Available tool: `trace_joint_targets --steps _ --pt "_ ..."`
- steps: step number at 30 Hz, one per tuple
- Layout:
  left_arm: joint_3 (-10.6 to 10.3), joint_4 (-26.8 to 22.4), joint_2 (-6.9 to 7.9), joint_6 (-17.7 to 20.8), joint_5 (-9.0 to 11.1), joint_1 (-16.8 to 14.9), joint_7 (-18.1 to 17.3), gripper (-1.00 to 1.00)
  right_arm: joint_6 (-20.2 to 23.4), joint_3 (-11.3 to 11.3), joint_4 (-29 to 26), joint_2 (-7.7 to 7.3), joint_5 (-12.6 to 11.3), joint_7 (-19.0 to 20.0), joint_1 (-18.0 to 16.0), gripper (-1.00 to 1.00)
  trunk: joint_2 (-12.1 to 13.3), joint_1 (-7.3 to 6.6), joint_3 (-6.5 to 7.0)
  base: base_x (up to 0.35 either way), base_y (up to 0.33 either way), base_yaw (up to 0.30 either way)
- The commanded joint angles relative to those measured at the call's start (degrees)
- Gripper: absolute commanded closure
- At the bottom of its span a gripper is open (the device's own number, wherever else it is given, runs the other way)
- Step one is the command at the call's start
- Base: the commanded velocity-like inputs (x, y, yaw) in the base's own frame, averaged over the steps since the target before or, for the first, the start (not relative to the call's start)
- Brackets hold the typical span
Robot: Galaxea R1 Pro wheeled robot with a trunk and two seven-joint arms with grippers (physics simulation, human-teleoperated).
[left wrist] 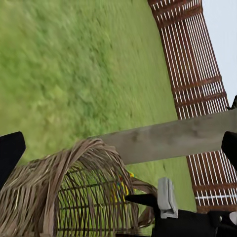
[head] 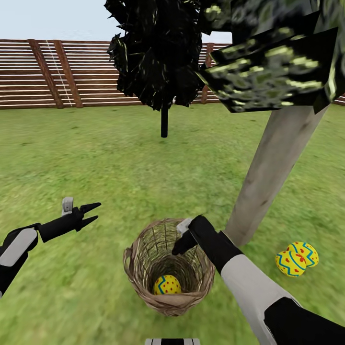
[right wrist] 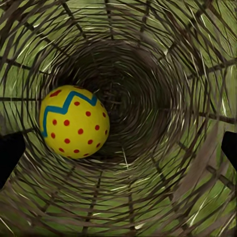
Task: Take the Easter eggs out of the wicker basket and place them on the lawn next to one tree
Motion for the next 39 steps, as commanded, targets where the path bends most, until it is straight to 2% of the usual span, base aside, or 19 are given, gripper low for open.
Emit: trace_joint_targets --steps 1,6,10,12,14,21,31,39 --pt "-0.1 0.0 0.05 0.2 0.2 0.0 -0.1 -1.0 0.1 1.3 0.0 0.0 0.6 0.5 0.0 -1.0 0.0 -0.01 -0.05 0.006 -0.001 0.0" --pt "-0.1 0.1 0.05 0.2 0.2 -0.1 -0.1 -1.0 0.1 3.1 0.2 0.0 0.6 0.8 0.0 -1.0 0.0 -0.01 -0.05 0.001 0.0 0.0" --pt "-0.1 0.1 0.04 0.2 0.2 -0.1 -0.1 -1.0 0.0 7.5 0.3 0.0 0.6 0.8 0.0 -1.0 0.0 -0.01 -0.05 0.0 0.0 0.0" --pt "-0.2 0.1 0.04 0.2 0.2 -0.1 -0.1 -1.0 -0.1 8.6 0.2 0.0 0.6 0.8 0.0 -1.0 0.0 -0.01 -0.05 0.0 0.0 0.0" --pt "-0.2 0.1 0.03 0.2 0.2 0.0 -0.1 -1.0 -0.2 9.1 0.1 0.0 0.6 1.1 0.0 -1.0 0.0 -0.01 -0.05 0.0 0.0 0.0" --pt "-0.2 0.2 -0.02 0.2 0.2 0.0 -0.1 -1.0 -4.6 9.5 -0.2 0.0 0.6 6.4 0.0 -1.0 0.0 -0.01 -0.05 0.0 0.0 0.0" --pt "-0.1 0.2 0.05 0.2 0.2 -0.1 -0.1 -1.0 -5.3 9.8 0.3 -0.1 0.7 6.8 0.8 -1.0 0.0 -0.01 -0.05 0.0 0.0 0.0" --pt "-0.1 0.1 0.1 0.3 0.3 -0.1 -0.2 -1.0 -8.0 13.2 0.5 -0.28 0.9 6.5 0.8 -1.0 0.0 -0.01 -0.05 0.0 0.0 0.0"
